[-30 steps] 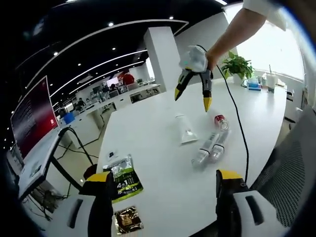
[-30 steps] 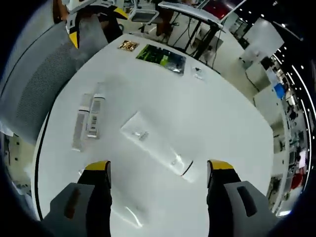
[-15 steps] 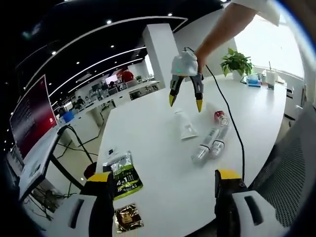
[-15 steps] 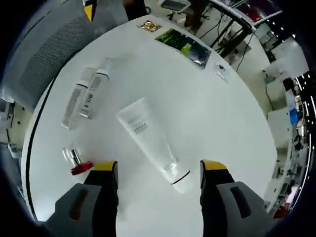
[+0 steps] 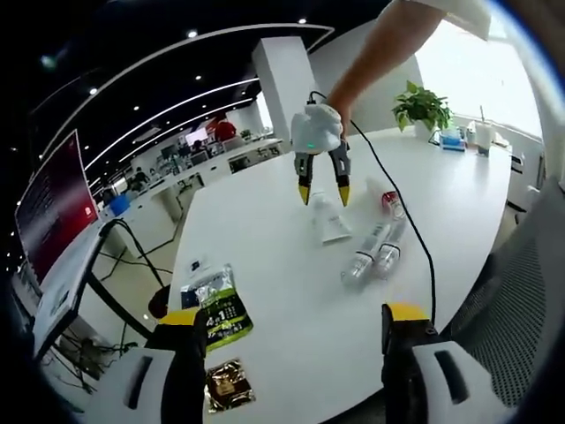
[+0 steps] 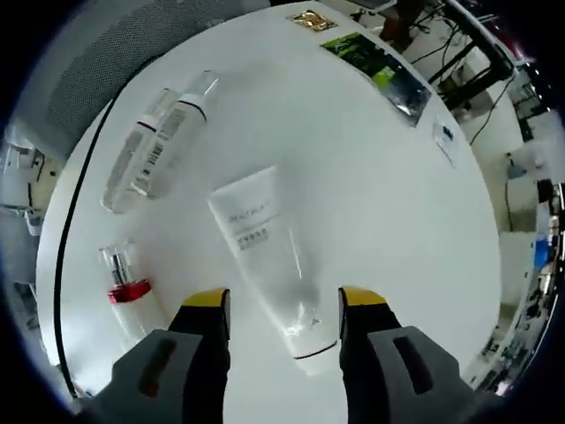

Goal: Arrange the skincare products in the storage area until every visible bottle or jar stands upright without overlapping.

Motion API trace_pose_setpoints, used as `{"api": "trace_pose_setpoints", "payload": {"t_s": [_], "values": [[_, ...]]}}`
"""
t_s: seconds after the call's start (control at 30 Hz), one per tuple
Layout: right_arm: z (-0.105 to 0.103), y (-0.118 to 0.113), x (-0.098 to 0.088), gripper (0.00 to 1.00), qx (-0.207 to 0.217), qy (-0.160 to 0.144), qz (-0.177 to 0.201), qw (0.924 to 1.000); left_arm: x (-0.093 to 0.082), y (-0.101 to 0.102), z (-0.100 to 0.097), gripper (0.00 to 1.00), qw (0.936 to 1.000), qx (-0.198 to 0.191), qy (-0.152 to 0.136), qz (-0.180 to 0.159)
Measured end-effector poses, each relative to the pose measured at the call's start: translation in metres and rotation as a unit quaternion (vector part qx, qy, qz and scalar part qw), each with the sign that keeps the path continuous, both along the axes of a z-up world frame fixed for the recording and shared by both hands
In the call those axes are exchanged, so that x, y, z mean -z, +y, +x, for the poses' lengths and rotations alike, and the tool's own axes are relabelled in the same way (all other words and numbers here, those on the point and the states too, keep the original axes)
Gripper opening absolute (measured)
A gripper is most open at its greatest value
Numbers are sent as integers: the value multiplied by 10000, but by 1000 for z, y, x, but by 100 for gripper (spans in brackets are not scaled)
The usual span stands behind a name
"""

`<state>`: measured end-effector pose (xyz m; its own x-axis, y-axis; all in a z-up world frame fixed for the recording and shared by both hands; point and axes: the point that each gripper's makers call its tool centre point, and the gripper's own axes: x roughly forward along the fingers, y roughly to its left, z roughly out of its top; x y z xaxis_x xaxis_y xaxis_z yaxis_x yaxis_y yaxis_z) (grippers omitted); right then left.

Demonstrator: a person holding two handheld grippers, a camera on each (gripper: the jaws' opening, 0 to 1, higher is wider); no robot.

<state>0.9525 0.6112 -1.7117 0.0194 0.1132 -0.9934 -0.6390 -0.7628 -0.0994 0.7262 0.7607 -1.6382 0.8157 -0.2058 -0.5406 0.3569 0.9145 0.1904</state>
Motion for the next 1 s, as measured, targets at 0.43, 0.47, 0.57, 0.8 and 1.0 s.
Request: {"api": "trace_pose_setpoints", "payload": {"t_s": [0.43, 0.47, 0.57, 0.8, 1.0], "values": [[-4, -5, 22, 33, -324, 117, -562, 9978, 3, 1, -1, 82, 10000, -17, 85, 20], [-3, -4, 23, 33, -329, 133, -544, 9979, 3, 1, -1, 82, 10000, -26, 88, 23], [-4, -3, 23, 34, -306, 167, -557, 9978, 4, 2, -1, 82, 9999, -28, 98, 32], [-4, -3, 23, 34, -307, 229, -595, 9975, 5, 2, -1, 82, 9999, -27, 126, 42], [-5, -2, 23, 34, -256, 191, -614, 9976, 4, 5, 0, 82, 9999, -98, 113, 52]]}}
